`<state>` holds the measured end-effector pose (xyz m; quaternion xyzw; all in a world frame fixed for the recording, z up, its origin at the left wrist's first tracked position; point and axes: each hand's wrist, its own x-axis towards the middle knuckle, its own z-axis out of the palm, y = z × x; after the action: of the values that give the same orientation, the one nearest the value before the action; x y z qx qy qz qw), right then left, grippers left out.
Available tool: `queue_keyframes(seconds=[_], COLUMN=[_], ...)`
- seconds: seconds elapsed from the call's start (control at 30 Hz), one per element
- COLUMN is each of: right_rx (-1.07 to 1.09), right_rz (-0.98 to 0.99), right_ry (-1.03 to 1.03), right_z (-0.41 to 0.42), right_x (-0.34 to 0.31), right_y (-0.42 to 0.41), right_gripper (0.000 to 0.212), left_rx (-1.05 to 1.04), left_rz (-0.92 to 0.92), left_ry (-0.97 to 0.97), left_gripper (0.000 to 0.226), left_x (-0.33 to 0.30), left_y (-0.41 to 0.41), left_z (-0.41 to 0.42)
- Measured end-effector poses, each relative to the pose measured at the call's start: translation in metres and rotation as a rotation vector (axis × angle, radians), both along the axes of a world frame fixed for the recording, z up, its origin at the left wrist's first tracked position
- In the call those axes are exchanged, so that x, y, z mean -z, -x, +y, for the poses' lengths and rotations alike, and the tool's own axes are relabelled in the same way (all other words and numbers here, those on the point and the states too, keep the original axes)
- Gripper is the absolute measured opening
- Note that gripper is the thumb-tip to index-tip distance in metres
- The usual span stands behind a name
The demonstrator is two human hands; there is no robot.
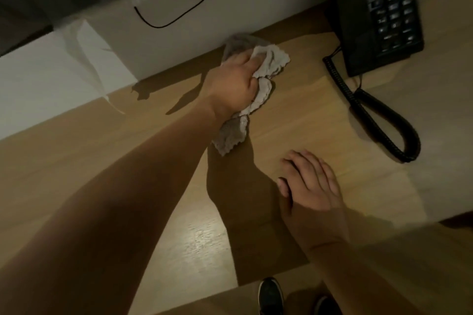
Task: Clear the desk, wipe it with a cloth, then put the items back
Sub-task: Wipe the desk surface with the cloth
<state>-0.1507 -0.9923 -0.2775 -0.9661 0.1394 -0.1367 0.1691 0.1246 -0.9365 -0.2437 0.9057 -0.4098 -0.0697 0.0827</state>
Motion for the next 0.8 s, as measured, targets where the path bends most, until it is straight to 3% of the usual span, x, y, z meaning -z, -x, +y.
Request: queue_keyframes(seconds=[0.27,0.4,0.47,0.67,0.73,0.8], right_rx=[-0.011,0.044,0.058,0.087,0.062,0.020], right_rz=[0.001,-0.080,-0.108,-0.067,-0.051,-0.042], right_ry=[-0.051,-0.230,-0.322,-0.373,-0.400,-0.439], right_z=[0.000,-0.002,-0.011,-0.080,-0.102,-0.115], right_x=[0.000,-0.010,-0.020,-0.047,-0.054,-0.059], right_y=[0.000,0.009,0.020,0.033,0.039,0.049], right_gripper=[0.041,0.033,0.032,0.035,0.035,0.034], left_rx=[0.334,0.436,0.370,-0.265,-0.266,-0.060], left_rz=[0.103,0.105,0.110,0.052,0.042,0.061], left_ry=[0.078,0.053,0.027,0.076,0.059,0.091], left_gripper=[0.059,0.057,0.057,0.065,0.065,0.062], left_x=[0.008,0.011,0.009,0.010,0.007,0.006], left_y=[0.073,0.121,0.118,0.096,0.108,0.135], left_z=[0.039,0.067,0.067,0.029,0.017,0.011])
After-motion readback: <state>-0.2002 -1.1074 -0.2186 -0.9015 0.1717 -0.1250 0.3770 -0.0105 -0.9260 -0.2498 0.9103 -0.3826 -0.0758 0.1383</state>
